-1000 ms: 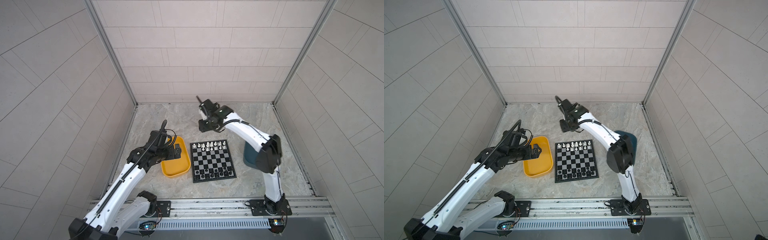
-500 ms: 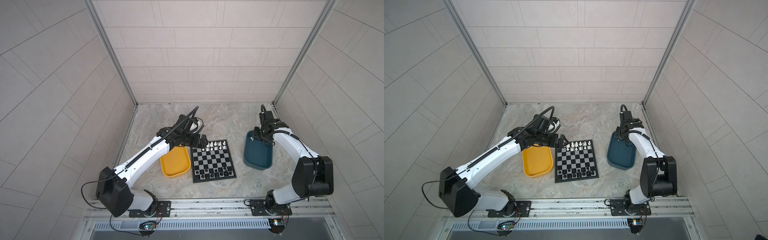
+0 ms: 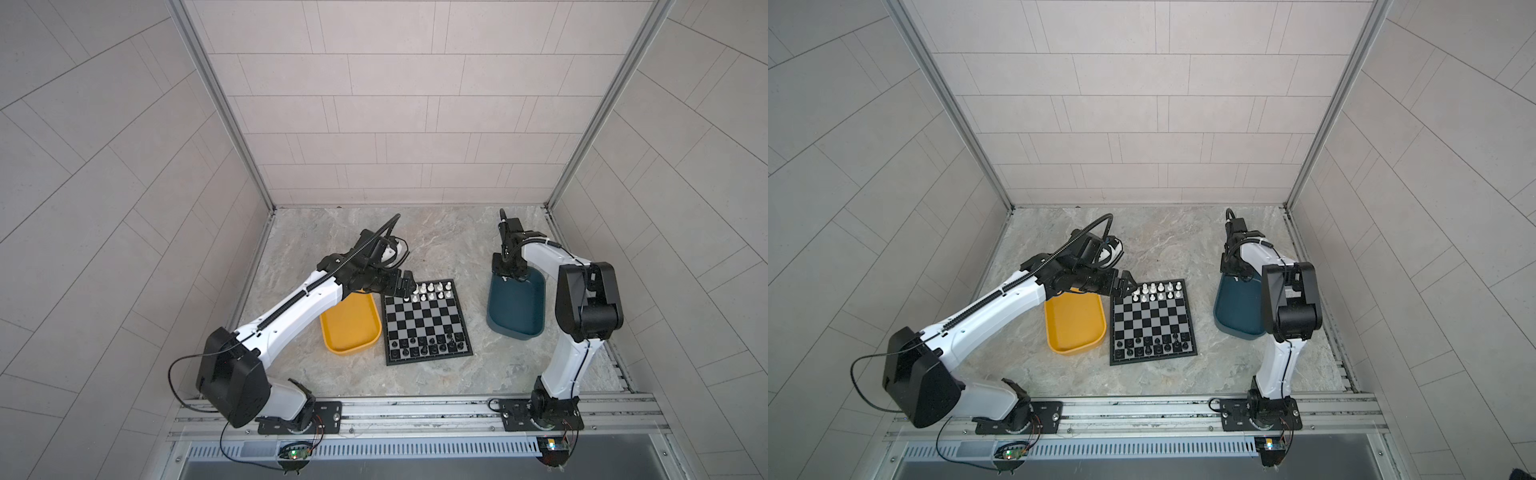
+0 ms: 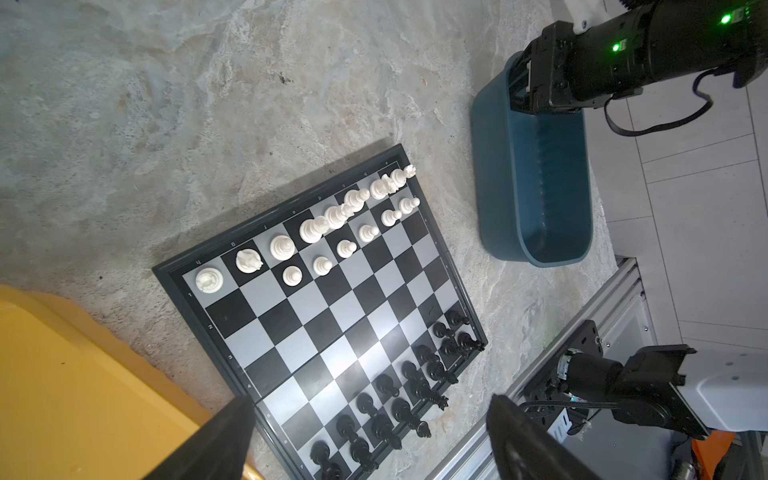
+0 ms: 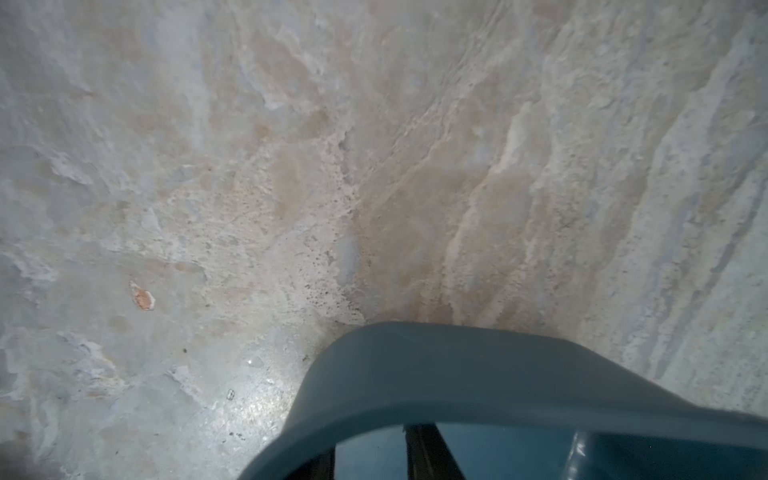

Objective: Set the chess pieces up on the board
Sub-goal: 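Move the right gripper back down into the teal bin, then close the right gripper on a white pawn in the teal bin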

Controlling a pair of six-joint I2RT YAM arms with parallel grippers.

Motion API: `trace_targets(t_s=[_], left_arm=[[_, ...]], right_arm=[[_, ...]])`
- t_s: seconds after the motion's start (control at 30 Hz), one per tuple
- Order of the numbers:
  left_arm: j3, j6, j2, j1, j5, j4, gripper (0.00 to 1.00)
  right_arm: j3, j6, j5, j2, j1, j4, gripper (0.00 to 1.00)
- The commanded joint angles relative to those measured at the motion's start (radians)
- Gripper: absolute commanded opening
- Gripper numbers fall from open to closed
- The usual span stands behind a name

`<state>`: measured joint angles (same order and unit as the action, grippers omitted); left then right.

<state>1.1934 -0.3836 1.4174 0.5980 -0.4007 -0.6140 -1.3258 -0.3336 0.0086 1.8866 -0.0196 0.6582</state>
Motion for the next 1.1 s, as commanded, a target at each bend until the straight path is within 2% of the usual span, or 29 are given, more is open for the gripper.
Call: trace_targets(t_s=[0.0,0.27,0.63,0.83,1.07], left_arm=[[-0.020,0.022,-0.017,-0.001,0.015,0.013,0.94],[-0.041,0.025,-0.015,-0.001,0.027,0.023,0.94],[-0.052,0.027,-0.011,-0.001,0.034,0.026,0.94],[-0.061,0.028,-0.013,-0.003,0.037,0.030,0.94],[-0.065,0.028,-0.014,-0.003,0.032,0.030,0.94]], right_arm=[[-0.019,0.041,0.011,0.030,-0.007,0.012,0.30],[-0.037,0.046,-0.019,0.089,-0.007,0.009,0.30],[-0.027,0.037,-0.048,0.090,-0.004,0.024,0.11],[0.048,0.006,-0.077,0.014,0.015,0.032,0.01],[0.188,-0.049,-0.152,-0.107,0.085,0.037,0.01]])
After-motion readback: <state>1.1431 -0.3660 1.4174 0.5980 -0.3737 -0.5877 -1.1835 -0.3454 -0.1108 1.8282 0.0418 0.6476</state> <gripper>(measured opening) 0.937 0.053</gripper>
